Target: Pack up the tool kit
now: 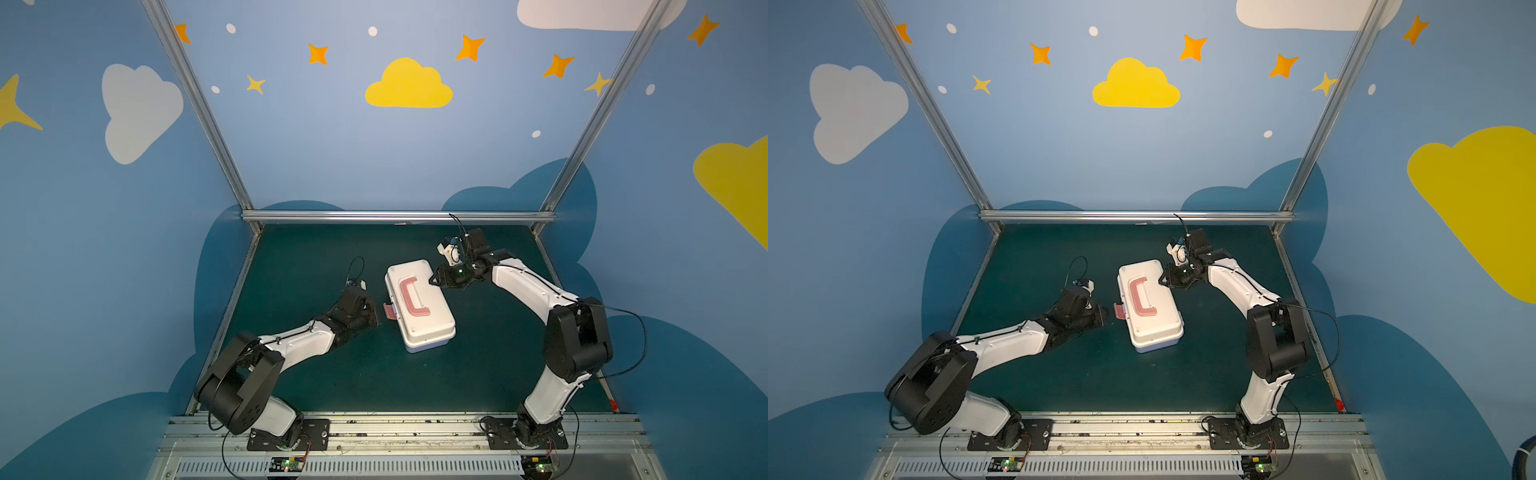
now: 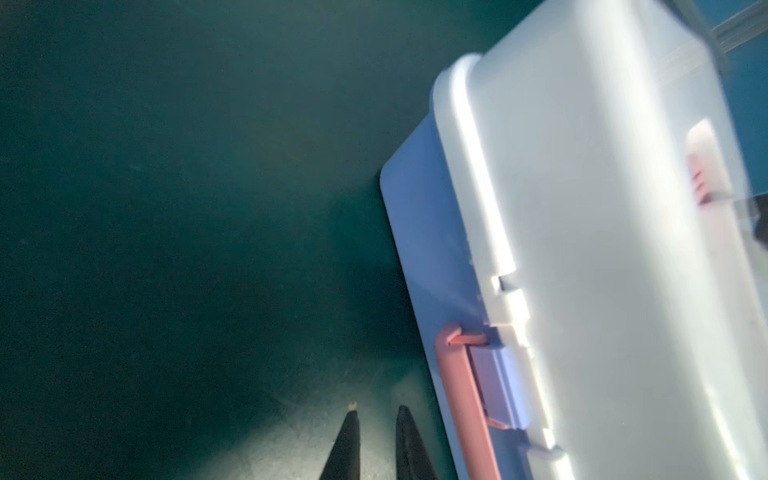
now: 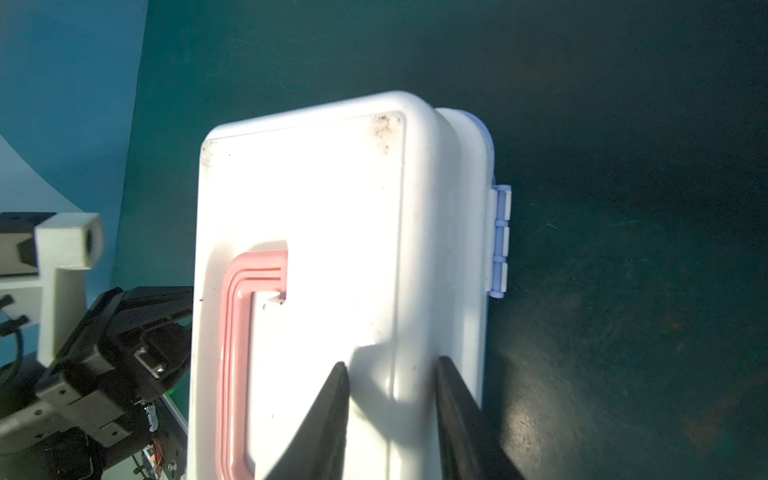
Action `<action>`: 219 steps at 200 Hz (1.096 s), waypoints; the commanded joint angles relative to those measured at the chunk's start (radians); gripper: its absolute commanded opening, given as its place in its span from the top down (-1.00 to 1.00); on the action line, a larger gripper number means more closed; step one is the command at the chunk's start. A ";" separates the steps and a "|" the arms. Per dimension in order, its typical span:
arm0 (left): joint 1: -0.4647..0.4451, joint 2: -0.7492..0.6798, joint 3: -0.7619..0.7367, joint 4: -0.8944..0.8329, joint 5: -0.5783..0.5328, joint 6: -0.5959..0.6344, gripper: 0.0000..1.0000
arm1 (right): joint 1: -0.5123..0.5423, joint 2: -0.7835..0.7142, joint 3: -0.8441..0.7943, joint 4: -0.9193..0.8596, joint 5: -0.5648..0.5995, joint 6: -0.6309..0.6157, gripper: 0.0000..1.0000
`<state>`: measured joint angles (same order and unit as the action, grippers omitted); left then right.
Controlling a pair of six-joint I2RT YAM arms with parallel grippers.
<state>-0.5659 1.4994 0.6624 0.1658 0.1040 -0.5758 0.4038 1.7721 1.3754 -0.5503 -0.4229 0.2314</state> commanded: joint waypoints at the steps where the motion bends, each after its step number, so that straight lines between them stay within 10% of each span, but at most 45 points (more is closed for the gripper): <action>1: -0.011 0.019 0.017 0.059 0.077 0.022 0.65 | 0.056 0.034 -0.030 -0.106 -0.091 -0.011 0.33; 219: -0.075 -0.009 0.077 0.048 0.097 0.083 0.70 | 0.058 0.038 -0.042 -0.092 -0.099 -0.001 0.33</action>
<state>-0.6304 1.4902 0.7109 0.2173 0.1940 -0.5110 0.4038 1.7721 1.3754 -0.5499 -0.4229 0.2317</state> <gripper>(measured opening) 0.150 0.336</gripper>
